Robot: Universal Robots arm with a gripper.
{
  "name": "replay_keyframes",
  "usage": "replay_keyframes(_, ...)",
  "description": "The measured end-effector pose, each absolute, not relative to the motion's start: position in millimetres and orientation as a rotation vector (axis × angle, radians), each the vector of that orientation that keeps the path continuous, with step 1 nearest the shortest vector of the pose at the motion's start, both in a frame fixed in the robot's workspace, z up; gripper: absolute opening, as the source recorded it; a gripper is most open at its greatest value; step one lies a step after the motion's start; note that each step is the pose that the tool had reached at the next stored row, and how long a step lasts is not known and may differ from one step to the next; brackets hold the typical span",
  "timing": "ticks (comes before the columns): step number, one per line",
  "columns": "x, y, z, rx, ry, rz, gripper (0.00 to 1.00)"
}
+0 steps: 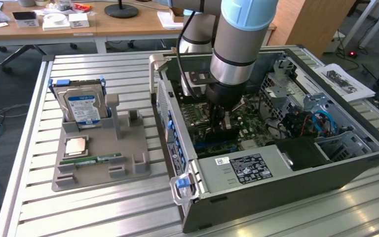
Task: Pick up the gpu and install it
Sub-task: 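Insert the gpu into the slot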
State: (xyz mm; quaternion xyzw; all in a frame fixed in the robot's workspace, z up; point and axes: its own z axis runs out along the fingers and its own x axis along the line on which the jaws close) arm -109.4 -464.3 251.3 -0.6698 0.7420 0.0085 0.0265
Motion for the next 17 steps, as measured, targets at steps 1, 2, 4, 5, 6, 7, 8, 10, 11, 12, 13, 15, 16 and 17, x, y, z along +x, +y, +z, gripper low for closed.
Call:
replay_keyframes(1, -109.4, -464.3, 251.3, -2.069, 2.293, 0.026, 0.27)
replay_keyframes(2, -109.4, -464.3, 251.4, -2.069, 2.293, 0.026, 0.27)
replay_keyframes(4, -109.4, -464.3, 251.3, -2.069, 2.293, 0.026, 0.27)
replay_keyframes(5, -109.4, -464.3, 251.3, -2.069, 2.293, 0.026, 0.27)
replay_keyframes(6, -109.4, -464.3, 251.3, -2.069, 2.293, 0.026, 0.27)
replay_keyframes(7, -109.4, -464.3, 251.3, -2.069, 2.293, 0.026, 0.27)
replay_keyframes(8, -109.4, -464.3, 251.3, -2.069, 2.293, 0.026, 0.27)
replay_keyframes(10, -109.4, -464.3, 251.3, -2.069, 2.293, 0.026, 0.27)
replay_keyframes(11, -109.4, -464.4, 251.4, -2.069, 2.293, 0.026, 0.27)
replay_keyframes(12, -109.4, -464.4, 251.4, -2.069, 2.293, 0.026, 0.27)
replay_keyframes(13, -109.4, -464.4, 251.4, -2.069, 2.293, 0.026, 0.27)
replay_keyframes(15, -109.5, -464.1, 250.8, -2.068, 2.292, 0.028, 0.28)
replay_keyframes(16, -109.5, -464.1, 250.7, -2.068, 2.292, 0.027, 0.28)
replay_keyframes(17, -109.5, -464.2, 250.8, -2.068, 2.292, 0.027, 0.33)
